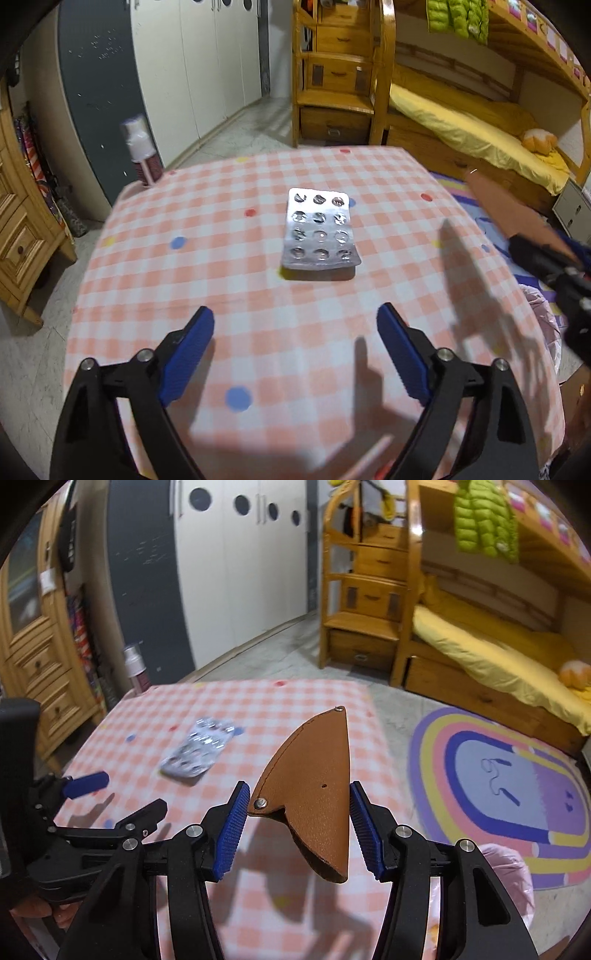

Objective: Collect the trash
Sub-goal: 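Grasp the brown leather sheath with the right tool while the left grasps the pill blister, then carry sheath and pill blister over the pink bin and open both tools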

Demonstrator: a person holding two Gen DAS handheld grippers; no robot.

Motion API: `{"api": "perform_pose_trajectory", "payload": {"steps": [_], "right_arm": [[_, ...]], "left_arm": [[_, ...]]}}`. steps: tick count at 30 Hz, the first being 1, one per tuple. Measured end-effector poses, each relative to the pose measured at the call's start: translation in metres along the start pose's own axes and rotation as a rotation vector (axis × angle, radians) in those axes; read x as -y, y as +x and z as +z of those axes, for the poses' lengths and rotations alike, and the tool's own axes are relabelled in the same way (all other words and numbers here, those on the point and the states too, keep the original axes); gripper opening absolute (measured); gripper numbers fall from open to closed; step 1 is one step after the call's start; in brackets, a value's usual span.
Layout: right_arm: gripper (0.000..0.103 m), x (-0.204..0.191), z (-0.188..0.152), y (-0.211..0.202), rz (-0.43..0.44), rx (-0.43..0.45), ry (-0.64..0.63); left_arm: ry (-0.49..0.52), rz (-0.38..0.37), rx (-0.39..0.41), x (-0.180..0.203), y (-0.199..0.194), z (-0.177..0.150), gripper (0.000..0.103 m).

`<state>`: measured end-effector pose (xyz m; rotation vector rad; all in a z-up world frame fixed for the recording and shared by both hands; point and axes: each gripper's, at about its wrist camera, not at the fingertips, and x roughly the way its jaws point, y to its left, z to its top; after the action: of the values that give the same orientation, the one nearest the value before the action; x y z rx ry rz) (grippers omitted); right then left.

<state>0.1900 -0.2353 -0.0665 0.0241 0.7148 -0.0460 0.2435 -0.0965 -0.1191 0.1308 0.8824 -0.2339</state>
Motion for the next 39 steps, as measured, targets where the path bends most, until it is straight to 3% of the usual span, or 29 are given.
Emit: {"api": "perform_pose_trajectory", "payload": {"steps": [10, 11, 13, 18, 21, 24, 29, 35, 39], "right_arm": [[0.055, 0.033, 0.0, 0.006, 0.042, -0.041, 0.143], [0.055, 0.034, 0.0, 0.006, 0.041, -0.042, 0.144], [0.055, 0.036, -0.001, 0.007, 0.039, -0.044, 0.143], [0.055, 0.037, -0.002, 0.006, 0.044, -0.048, 0.152], [0.055, 0.036, -0.003, 0.003, 0.047, -0.043, 0.147], [0.055, 0.036, -0.005, -0.002, 0.052, -0.033, 0.139], [0.055, 0.032, -0.008, -0.011, 0.065, -0.01, 0.13], [0.055, 0.027, -0.007, -0.041, 0.096, 0.093, 0.113], [0.055, 0.032, -0.01, -0.068, 0.105, 0.153, 0.13]], "left_arm": [[0.005, -0.041, -0.039, 0.009, 0.038, 0.028, 0.075], [0.003, -0.038, -0.038, 0.007, 0.039, 0.03, 0.072], [0.005, -0.01, -0.034, 0.006, 0.042, 0.035, 0.056], [0.068, 0.02, -0.03, 0.012, 0.037, 0.031, 0.056], [0.058, -0.003, -0.039, 0.011, 0.033, 0.028, 0.055], [0.03, -0.037, -0.026, 0.006, 0.016, 0.024, 0.055], [-0.005, -0.086, 0.07, 0.005, -0.035, 0.009, 0.055], [0.036, -0.06, 0.219, 0.017, -0.094, -0.01, 0.055], [0.054, -0.098, 0.235, 0.03, -0.107, -0.01, 0.055]]}}
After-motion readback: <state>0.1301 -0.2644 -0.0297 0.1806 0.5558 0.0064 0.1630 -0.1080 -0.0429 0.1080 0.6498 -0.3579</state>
